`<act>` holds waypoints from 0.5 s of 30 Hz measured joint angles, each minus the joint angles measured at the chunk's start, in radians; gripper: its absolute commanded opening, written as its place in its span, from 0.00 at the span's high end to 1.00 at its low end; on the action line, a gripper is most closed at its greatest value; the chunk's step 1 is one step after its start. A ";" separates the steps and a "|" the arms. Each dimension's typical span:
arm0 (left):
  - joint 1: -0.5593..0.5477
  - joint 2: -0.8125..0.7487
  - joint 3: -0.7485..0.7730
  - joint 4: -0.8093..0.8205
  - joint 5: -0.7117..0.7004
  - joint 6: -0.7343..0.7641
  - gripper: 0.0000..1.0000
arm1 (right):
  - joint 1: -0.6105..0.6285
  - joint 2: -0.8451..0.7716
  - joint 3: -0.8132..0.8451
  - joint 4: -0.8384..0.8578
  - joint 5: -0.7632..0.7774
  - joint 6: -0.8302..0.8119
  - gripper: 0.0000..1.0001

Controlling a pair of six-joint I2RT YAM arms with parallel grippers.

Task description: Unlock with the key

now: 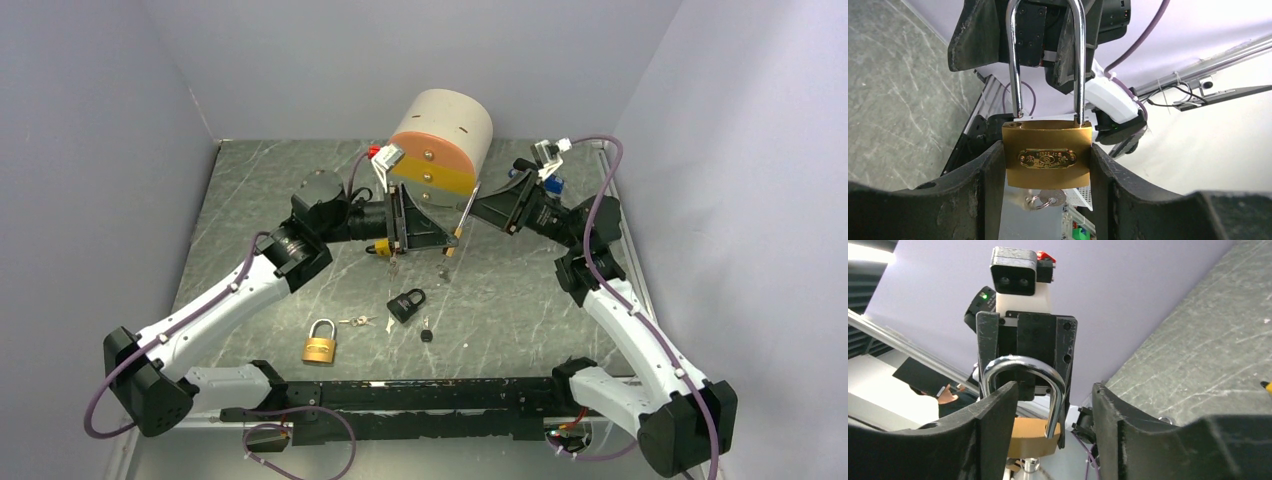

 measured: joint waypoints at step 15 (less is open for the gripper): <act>-0.013 -0.115 0.027 -0.338 -0.331 0.235 0.97 | 0.008 0.033 0.023 -0.169 0.012 -0.034 1.00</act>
